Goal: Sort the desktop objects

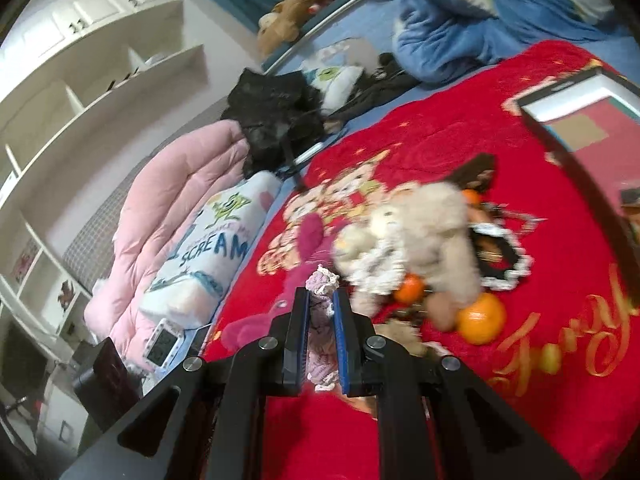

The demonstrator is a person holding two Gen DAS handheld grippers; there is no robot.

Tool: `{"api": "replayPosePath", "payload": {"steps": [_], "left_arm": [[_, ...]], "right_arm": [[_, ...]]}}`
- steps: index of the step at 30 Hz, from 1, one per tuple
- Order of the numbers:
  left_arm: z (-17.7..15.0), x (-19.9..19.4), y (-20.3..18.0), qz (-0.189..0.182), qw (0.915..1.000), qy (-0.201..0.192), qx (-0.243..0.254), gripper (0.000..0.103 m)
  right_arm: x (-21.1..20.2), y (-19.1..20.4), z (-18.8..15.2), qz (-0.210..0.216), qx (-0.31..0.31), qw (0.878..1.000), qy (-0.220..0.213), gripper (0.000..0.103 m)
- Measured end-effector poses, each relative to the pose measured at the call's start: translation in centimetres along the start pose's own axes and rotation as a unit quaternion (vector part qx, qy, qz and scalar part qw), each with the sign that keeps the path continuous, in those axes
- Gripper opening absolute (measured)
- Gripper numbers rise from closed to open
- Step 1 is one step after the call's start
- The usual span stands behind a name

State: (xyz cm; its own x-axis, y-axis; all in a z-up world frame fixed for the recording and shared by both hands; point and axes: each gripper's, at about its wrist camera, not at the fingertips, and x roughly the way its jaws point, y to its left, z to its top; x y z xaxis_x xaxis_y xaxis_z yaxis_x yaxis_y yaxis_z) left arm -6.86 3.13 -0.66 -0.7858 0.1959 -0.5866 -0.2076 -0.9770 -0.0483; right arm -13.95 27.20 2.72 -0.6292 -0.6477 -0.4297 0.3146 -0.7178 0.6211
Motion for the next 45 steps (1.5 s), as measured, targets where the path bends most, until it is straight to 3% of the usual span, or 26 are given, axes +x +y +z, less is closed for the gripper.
{"api": "replayPosePath", "payload": {"steps": [4,8,11,18,24,29,33,37,38,40,45], "left_arm": [[-1.1,-0.4,3.2,0.024,0.9996,0.009,-0.013,0.022],[-2.1,-0.4,6.1,0.055,0.9977,0.029,-0.026,0.022],[-2.8,0.4,7.6,0.059,0.9964,0.048,-0.038,0.022],[-3.7,2.7,8.3,0.075,0.9933,0.074,-0.047,0.022],[-3.3,3.7,7.8,0.061,0.9928,0.079,-0.067,0.022],[-3.4,4.4,7.5,0.096,0.9887,0.092,-0.071,0.037],[-3.7,4.6,8.8,0.074,0.9860,0.098,-0.113,0.039],[-3.8,4.7,9.0,0.067,0.9859,0.097,-0.119,0.039],[-3.8,4.8,8.9,0.067,0.9862,0.096,-0.117,0.035],[-3.9,4.9,8.7,0.042,0.9874,0.094,-0.120,0.015],[-3.7,4.8,8.3,0.035,0.9876,0.090,-0.124,0.010]], "right_arm": [[3.2,0.0,-0.6,0.052,0.015,0.999,0.006,0.013],[5.7,0.2,-1.3,0.030,0.009,0.999,0.042,0.013],[5.6,0.7,-1.5,0.029,-0.008,0.999,0.040,0.013],[5.7,0.1,-1.5,0.027,0.003,0.999,0.038,0.013],[5.4,0.2,-1.3,0.030,0.001,0.999,0.034,0.013],[5.3,-0.2,-1.2,0.028,0.005,0.999,0.034,0.013],[5.1,-0.3,-1.1,0.029,0.006,0.999,0.031,0.013],[5.1,-0.3,-1.1,0.030,0.007,0.999,0.031,0.013],[5.1,-0.3,-1.1,0.031,0.007,0.999,0.031,0.013],[5.1,-0.2,-1.1,0.031,0.005,0.999,0.032,0.013],[5.2,0.0,-1.2,0.031,0.004,0.999,0.032,0.013]]}}
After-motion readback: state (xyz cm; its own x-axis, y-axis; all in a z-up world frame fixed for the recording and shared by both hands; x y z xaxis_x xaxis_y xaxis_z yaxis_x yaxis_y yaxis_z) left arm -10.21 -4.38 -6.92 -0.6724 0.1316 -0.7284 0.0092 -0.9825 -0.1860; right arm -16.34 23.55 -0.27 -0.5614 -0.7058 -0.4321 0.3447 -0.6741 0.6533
